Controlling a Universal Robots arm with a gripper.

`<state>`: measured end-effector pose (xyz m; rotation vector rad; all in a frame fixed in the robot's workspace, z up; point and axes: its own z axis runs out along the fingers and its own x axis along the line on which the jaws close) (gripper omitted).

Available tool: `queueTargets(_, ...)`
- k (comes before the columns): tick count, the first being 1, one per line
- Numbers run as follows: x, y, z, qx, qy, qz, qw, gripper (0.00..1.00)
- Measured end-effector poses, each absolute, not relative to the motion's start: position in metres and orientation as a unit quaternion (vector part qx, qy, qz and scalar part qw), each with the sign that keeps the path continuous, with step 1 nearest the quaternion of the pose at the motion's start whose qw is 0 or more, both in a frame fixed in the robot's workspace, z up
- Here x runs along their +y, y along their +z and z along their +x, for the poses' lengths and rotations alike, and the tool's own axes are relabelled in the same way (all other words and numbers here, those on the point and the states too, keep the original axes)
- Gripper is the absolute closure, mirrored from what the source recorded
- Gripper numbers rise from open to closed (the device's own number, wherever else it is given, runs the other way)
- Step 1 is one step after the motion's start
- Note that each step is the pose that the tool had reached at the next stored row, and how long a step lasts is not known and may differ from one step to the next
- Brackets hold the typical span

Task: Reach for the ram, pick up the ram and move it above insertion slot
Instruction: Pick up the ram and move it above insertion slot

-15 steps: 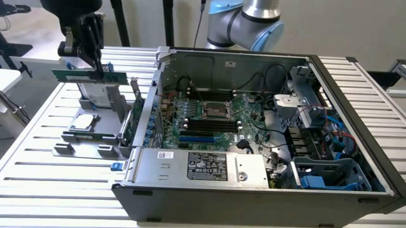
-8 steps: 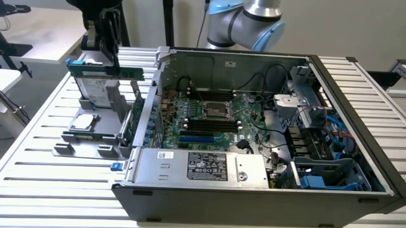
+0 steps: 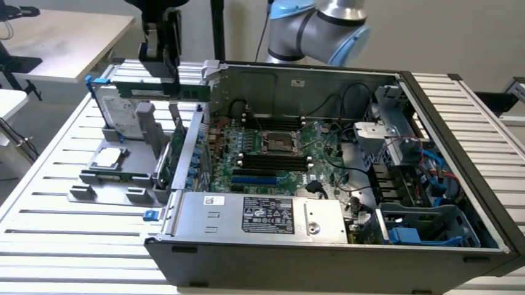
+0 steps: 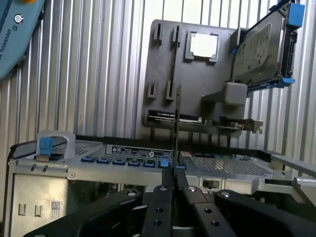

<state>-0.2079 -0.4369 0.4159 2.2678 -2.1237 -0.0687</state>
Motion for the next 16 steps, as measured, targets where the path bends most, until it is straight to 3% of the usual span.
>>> queueTargets(16,-0.423,0.42,-0.148,-0.683,-0.022,0.73,0.017,0.86)
